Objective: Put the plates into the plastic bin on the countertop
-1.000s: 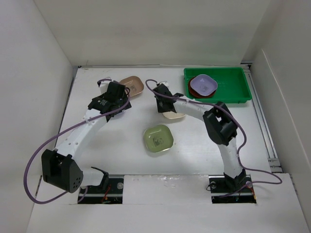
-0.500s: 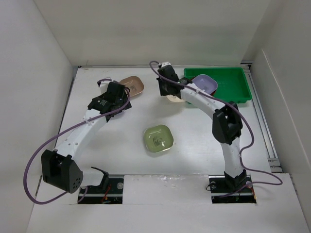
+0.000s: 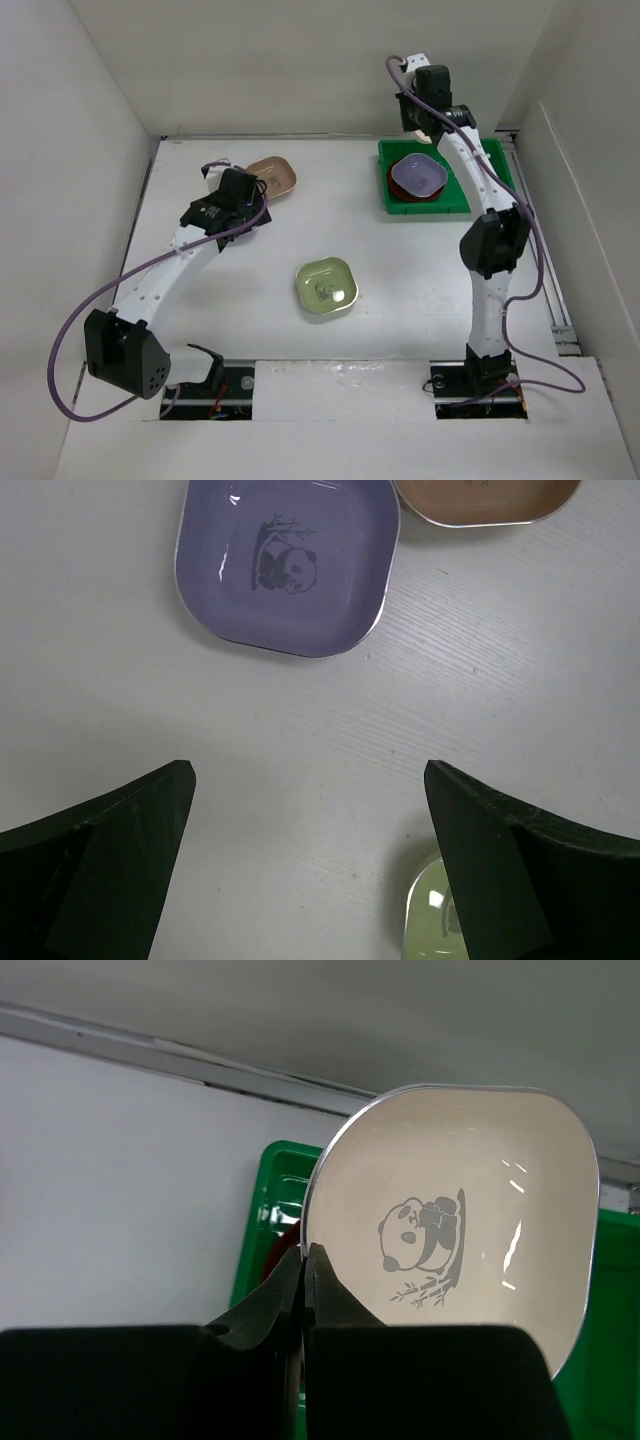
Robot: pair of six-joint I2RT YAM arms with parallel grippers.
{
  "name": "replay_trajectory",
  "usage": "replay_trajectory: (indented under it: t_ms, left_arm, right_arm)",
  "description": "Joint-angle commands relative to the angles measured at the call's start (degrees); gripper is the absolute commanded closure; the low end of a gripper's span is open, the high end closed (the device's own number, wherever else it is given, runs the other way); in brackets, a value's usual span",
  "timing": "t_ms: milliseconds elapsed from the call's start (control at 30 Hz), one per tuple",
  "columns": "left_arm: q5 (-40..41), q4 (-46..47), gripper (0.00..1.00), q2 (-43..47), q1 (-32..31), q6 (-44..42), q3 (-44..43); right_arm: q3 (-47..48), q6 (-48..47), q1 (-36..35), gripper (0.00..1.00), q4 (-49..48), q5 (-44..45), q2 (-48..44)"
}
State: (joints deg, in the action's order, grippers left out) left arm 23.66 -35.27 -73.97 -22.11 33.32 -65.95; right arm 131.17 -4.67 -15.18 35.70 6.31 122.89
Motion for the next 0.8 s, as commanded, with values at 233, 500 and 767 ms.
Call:
replay_trajectory:
  t_ms: [233,500,767]
  left_arm:
    - [-1.2,1.8,0.0,2.1,0.1,-1.5,0.9]
    - [-2.2,2.3,0.0,1.6,0.1,-2.0,1.4]
    - [-2.7,2.3,0.0,1.0,0.1,-2.6,1.4]
  right_arm:
    - [-0.3,-15.4,-0.4,1.0,5.1,0.4,4.5]
    - [-0.3,-21.1,-0.9,1.0,8.9,1.3,6.9]
    - [-2.5,-22.8,-0.4,1.0,10.0,0.2,7.5]
